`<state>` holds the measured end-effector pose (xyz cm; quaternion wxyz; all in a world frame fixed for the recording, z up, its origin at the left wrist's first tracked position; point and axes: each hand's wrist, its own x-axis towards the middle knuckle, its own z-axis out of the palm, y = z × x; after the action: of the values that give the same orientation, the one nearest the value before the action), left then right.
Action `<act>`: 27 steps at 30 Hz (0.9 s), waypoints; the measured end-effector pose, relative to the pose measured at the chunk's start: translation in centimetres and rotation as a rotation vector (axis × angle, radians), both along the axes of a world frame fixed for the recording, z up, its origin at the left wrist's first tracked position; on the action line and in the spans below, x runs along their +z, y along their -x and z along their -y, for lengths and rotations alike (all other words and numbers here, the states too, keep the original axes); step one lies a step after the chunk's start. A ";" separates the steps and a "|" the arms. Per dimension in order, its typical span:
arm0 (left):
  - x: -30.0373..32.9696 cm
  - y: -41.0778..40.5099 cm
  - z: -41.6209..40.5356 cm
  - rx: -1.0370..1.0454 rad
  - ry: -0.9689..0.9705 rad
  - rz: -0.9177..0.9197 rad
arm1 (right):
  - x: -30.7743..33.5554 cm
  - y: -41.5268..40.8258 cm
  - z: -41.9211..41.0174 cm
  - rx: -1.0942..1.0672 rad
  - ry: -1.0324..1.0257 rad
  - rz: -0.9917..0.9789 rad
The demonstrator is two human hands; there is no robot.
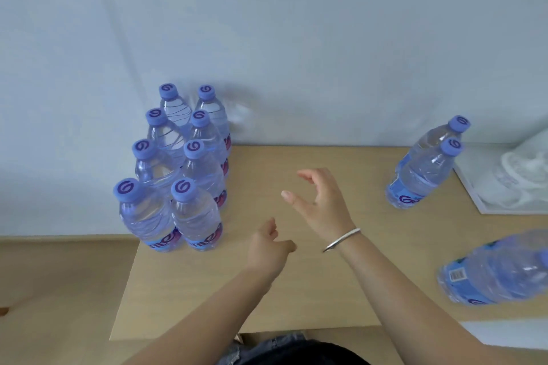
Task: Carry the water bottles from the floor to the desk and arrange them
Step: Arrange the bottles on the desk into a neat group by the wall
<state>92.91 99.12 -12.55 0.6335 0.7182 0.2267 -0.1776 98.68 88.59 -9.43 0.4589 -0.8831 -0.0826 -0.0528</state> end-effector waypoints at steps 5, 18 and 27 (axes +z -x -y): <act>1.5 -2.3 3.9 -0.208 -0.095 0.137 | 0.4 -1.1 8.2 -0.445 -0.060 0.092; 3.2 -6.2 10.2 -0.405 -0.130 0.208 | 0.7 -6.3 17.5 -0.753 -0.213 -0.048; 2.7 -7.6 9.0 -0.445 -0.253 0.231 | 1.3 -5.5 15.7 -0.787 -0.200 -0.071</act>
<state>100.46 90.15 -9.86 0.5060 0.8391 0.0099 -0.1996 104.14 72.84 -8.17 0.4899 -0.7995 0.2830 -0.2018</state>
